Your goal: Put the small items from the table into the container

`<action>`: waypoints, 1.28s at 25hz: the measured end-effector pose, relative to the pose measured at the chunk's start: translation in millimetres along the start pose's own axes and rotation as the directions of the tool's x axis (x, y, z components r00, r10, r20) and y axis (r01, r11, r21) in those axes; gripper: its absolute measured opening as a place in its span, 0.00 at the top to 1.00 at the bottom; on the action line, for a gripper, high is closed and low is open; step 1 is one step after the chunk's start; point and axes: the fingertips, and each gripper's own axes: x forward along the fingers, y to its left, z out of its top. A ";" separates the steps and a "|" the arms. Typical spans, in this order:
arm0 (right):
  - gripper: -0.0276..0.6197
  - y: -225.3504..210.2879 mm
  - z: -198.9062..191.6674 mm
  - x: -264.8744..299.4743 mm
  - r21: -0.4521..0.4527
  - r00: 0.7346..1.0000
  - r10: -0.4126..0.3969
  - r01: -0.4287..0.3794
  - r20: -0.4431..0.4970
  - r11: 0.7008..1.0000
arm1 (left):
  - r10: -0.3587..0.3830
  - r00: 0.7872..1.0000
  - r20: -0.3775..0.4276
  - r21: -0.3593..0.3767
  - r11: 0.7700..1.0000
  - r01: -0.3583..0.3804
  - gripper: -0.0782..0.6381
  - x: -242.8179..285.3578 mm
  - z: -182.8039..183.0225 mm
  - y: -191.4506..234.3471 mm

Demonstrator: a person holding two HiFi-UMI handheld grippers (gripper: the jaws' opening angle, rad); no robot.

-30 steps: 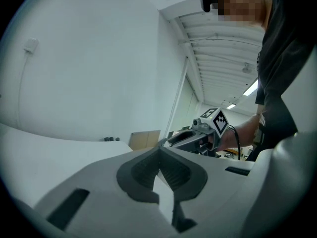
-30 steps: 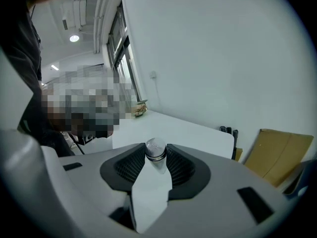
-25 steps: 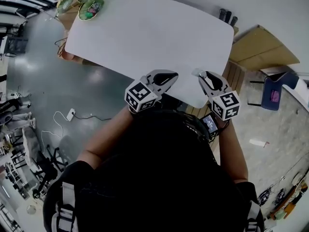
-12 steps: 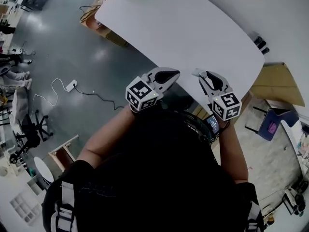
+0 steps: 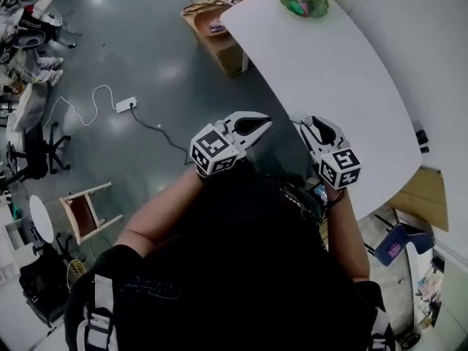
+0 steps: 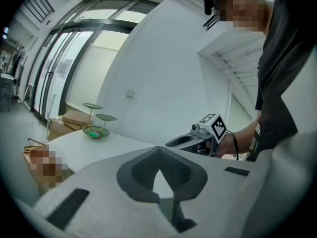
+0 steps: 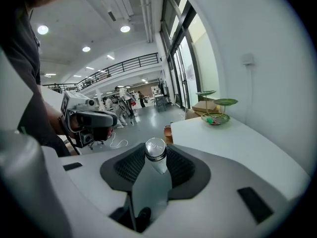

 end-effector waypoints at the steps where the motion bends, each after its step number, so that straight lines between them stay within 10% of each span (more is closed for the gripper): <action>1: 0.74 9.8 7.9 16.6 -0.010 1.000 0.019 -0.019 0.000 1.000 | 0.025 1.000 0.010 -0.003 1.000 -0.025 0.88 -15.6 1.5 13.1; 20: 0.74 84.8 85.8 246.3 -0.154 0.902 0.414 -0.429 -0.122 0.890 | 0.477 0.875 0.078 -0.167 0.872 -0.461 0.88 -161.5 -0.2 186.5; 32: 0.74 -74.5 143.2 265.2 -0.067 0.962 0.272 -0.274 -0.034 0.959 | 0.308 0.950 0.052 -0.112 0.947 -0.301 0.88 -25.1 68.3 270.9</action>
